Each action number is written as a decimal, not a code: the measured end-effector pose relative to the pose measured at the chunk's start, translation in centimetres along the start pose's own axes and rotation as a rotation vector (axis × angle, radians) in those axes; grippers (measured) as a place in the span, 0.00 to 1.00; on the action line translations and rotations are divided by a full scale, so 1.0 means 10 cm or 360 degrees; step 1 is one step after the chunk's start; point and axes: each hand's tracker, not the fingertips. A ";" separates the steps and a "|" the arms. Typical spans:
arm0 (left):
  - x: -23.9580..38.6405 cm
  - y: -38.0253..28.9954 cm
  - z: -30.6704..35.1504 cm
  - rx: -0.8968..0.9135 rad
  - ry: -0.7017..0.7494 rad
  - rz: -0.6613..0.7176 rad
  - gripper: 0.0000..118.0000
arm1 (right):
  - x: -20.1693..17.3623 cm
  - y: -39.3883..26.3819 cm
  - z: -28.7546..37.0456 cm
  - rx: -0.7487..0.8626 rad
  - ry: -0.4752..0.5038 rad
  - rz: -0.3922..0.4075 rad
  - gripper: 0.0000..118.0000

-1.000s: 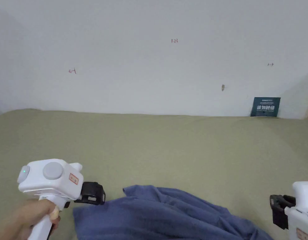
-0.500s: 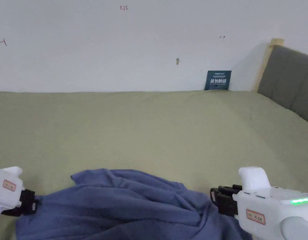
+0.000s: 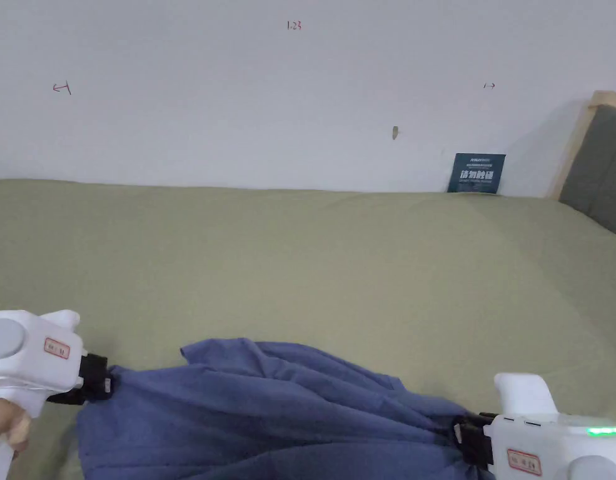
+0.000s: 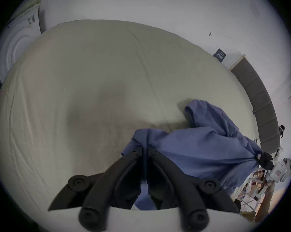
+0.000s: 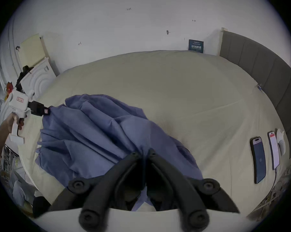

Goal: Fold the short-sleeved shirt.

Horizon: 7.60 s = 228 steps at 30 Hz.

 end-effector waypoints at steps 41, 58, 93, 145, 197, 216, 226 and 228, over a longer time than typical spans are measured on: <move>0.50 1.54 2.30 0.1067 0.0028 0.0024 0.05 | -0.40 3.28 0.43 0.0910 -0.0037 0.0178 0.03; 0.15 -0.06 1.37 0.0711 -0.0038 0.0159 0.05 | 0.00 1.68 0.15 0.0552 -0.0029 0.0187 0.03; 0.34 -1.87 1.51 0.0607 0.0004 0.0089 0.88 | 0.29 -0.05 0.92 0.0380 0.0105 -0.0105 0.75; -0.12 -2.12 0.66 -0.0041 0.0045 -0.0038 0.06 | -0.04 1.97 -1.45 -0.0533 0.0072 0.0509 1.00; 0.95 1.86 2.14 0.0770 0.0229 -0.0284 0.06 | 0.45 4.52 1.00 0.0768 -0.0221 0.0294 0.01; 0.99 2.17 2.08 0.1064 0.0323 -0.0229 0.06 | 0.37 4.47 0.88 0.1068 -0.0226 0.0169 0.02; 0.73 1.30 1.93 0.0865 0.0280 -0.0305 0.06 | 0.44 3.34 0.88 0.0833 -0.0222 0.0224 0.02; 0.69 1.11 1.93 0.0816 0.0279 -0.0324 0.06 | 0.45 3.10 0.93 0.0795 -0.0215 0.0241 0.02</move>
